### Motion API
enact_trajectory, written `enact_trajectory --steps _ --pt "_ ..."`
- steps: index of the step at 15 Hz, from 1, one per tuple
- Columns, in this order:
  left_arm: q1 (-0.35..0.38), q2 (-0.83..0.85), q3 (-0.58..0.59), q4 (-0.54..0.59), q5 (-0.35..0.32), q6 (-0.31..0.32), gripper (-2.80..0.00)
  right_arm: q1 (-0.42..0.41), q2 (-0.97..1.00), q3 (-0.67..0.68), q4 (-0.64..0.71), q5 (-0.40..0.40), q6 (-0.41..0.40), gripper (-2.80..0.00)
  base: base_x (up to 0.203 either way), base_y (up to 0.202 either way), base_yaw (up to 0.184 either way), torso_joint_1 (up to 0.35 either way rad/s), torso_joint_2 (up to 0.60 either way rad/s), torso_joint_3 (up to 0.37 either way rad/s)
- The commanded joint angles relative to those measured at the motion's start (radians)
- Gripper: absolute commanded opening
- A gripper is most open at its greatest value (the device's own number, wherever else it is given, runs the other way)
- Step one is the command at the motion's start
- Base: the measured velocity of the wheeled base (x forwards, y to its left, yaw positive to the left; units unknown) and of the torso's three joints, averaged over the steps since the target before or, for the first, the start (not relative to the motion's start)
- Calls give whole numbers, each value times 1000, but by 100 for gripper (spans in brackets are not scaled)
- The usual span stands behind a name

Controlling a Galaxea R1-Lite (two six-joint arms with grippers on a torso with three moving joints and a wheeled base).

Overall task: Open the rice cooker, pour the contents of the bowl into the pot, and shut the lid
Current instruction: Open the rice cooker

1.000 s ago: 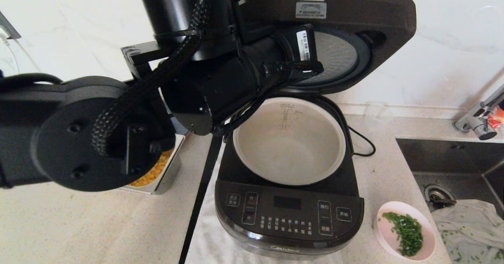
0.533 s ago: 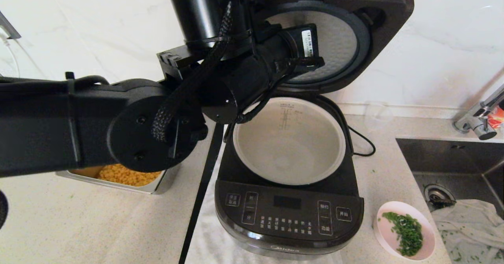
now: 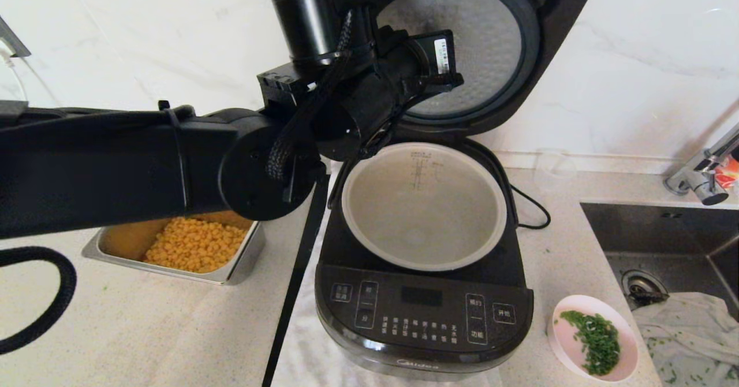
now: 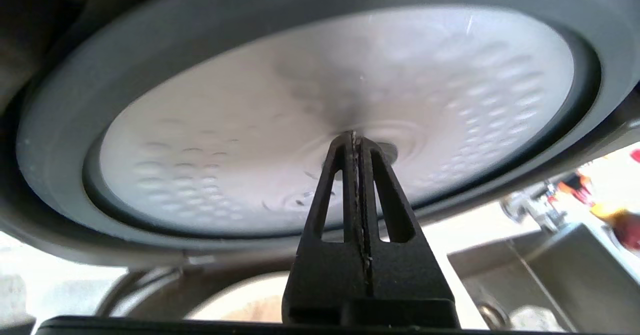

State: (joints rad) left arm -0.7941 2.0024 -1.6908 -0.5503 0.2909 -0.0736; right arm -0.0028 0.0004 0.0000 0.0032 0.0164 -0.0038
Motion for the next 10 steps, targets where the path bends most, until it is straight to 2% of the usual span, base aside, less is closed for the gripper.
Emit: enact_trajectory --steps 1,5,10 --pt "18 41 -33 -3 2 0 -280 0 0 0 0 0 -1 -280 0 0 0 0 0 0" --pt "16 40 -42 -7 0 -6 -280 0 0 0 0 0 -1 -280 0 0 0 0 0 0" --pt "-26 -171 80 54 0 -18 -280 0 0 0 0 0 -1 -280 0 0 0 0 0 0"
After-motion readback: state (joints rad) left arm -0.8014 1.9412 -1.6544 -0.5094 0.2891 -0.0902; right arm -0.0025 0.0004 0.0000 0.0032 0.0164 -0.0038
